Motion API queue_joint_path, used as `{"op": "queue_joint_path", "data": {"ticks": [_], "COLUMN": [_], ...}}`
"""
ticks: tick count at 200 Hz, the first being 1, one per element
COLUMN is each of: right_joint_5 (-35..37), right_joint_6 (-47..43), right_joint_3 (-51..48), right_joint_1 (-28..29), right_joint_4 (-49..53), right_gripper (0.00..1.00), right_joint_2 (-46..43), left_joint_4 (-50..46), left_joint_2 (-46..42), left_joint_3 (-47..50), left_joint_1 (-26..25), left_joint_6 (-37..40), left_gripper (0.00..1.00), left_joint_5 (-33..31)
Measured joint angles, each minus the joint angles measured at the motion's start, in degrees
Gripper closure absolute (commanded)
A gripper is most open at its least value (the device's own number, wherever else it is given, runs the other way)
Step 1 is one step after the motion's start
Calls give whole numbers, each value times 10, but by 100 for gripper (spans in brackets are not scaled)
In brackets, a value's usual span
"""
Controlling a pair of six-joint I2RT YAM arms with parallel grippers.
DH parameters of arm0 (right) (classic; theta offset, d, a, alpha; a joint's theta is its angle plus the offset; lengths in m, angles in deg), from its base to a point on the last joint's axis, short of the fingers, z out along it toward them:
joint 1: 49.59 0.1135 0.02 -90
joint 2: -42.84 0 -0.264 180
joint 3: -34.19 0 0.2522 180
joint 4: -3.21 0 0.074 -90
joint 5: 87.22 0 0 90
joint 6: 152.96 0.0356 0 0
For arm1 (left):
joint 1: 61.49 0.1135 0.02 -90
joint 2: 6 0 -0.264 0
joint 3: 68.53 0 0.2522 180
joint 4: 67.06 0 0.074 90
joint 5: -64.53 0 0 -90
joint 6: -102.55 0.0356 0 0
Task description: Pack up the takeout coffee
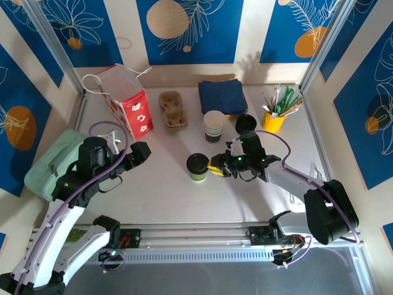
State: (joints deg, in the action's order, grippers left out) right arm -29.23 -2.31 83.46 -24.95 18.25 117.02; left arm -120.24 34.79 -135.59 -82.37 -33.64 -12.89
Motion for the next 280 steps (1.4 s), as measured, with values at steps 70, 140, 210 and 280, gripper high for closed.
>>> {"op": "queue_joint_path", "data": {"ticks": [70, 140, 210, 280], "right_joint_5": [25, 54, 103, 126], "right_joint_6": [-51, -126, -177, -188], "right_joint_3": [20, 51, 83, 111], "right_joint_1": [-1, -9, 14, 35], "right_joint_4": [70, 137, 167, 161], "right_gripper": [52, 40, 37, 39], "right_joint_2": [-28, -95, -82, -23], "left_joint_4": [13, 109, 193, 290], "left_joint_2": [31, 80, 225, 335], "left_joint_3": [18, 57, 57, 58], "left_joint_1": [0, -6, -92, -121], "left_joint_6": [7, 37, 80, 99], "left_gripper": [1, 7, 8, 10], "left_joint_5": [10, 80, 103, 127]}}
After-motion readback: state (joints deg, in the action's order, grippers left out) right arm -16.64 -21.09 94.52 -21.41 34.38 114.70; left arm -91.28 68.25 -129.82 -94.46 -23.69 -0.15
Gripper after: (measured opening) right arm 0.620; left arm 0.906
